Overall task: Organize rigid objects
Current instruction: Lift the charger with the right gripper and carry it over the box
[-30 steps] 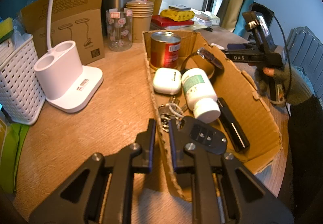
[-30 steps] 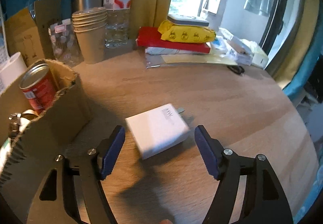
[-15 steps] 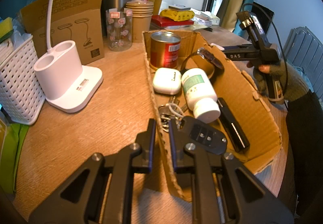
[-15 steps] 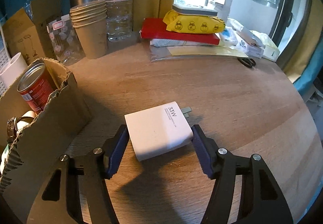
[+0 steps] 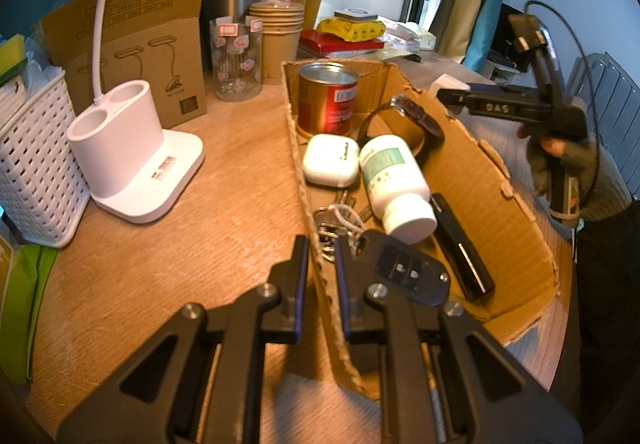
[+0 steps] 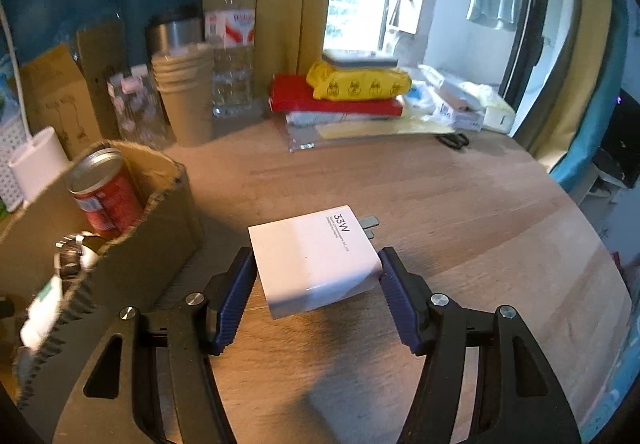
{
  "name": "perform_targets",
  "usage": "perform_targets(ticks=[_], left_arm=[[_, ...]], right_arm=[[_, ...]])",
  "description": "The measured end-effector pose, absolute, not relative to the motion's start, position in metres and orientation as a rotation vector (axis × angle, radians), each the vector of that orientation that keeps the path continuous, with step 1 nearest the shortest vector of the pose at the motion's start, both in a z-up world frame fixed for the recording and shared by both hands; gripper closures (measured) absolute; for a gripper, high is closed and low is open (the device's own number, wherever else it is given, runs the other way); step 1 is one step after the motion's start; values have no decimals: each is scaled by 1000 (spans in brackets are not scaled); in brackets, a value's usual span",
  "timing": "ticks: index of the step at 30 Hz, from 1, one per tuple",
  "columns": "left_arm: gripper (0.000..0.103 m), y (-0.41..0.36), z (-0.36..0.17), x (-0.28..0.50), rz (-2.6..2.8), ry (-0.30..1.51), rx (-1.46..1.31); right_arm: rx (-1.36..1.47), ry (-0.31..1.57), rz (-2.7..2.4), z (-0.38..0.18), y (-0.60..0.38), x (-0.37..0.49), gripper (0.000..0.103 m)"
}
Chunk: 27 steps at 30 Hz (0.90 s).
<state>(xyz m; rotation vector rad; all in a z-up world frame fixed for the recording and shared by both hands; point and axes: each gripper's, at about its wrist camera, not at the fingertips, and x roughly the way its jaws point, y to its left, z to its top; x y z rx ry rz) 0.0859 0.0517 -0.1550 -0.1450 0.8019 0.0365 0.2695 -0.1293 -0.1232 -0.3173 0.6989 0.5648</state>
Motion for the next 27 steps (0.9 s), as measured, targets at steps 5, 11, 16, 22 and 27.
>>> perform_targets(ticks=[5, 11, 16, 22, 27], left_arm=[[89, 52, -155, 86, 37, 802, -144], [89, 52, -155, 86, 37, 802, -144], [89, 51, -155, 86, 37, 802, -144], [89, 51, -155, 86, 37, 802, -145], [89, 51, -155, 86, 37, 802, -144]], right_arm=[[-316, 655, 588, -108, -126, 249, 38], [-328, 605, 626, -92, -115, 224, 38], [-333, 560, 668, -80, -105, 204, 38], [-354, 537, 714, -74, -92, 189, 38], [-373, 542, 738, -78, -85, 181, 38]])
